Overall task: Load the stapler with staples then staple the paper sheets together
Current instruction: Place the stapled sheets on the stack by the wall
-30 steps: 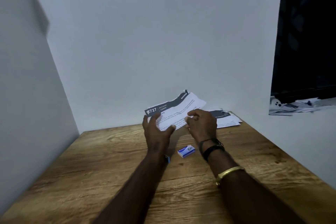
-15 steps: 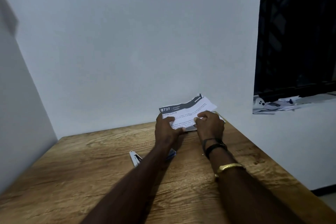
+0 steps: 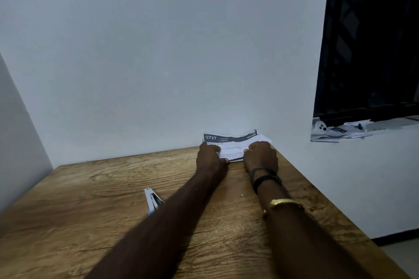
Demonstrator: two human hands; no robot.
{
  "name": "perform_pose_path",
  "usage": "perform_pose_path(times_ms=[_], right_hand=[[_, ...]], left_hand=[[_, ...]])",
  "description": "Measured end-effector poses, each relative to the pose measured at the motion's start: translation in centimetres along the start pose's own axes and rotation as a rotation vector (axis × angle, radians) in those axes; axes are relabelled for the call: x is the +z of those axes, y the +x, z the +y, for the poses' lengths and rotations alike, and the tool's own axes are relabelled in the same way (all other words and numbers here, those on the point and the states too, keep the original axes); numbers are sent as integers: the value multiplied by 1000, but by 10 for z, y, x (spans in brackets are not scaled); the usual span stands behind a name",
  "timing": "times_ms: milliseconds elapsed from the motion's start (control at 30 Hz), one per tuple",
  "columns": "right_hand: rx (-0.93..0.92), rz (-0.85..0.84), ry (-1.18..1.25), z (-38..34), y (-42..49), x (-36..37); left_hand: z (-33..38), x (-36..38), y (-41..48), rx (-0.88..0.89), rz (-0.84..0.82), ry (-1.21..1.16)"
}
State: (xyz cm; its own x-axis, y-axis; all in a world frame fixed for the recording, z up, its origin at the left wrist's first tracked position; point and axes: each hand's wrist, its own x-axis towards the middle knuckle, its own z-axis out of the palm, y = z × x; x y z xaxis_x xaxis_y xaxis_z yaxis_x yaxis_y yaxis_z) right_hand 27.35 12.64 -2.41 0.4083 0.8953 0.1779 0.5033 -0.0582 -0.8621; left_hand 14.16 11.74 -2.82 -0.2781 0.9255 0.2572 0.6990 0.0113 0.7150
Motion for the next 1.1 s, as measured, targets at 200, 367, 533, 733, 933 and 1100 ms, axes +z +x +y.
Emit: perform_pose_path(times_ms=[200,367,533,733,933,1100], right_hand=[[-4,-56,-204,1,5,6],[-47,-61,-297,-3,1,8],[-123,-59,-280,-3,-4,10],[-210,-79,-173,-28,-36,6],[-338,-212,-182,-52,-86,16],[-389,-317,-339,-54,-110,29]], left_hand=[[1,10,2,-66,-48,163],[0,8,6,-72,-78,106],[-9,-12,8,-19,13,-1],[-31,-53,-13,-47,160,-121],[-50,-91,-46,-103,182,-28],[-66,-124,-66,-254,141,144]])
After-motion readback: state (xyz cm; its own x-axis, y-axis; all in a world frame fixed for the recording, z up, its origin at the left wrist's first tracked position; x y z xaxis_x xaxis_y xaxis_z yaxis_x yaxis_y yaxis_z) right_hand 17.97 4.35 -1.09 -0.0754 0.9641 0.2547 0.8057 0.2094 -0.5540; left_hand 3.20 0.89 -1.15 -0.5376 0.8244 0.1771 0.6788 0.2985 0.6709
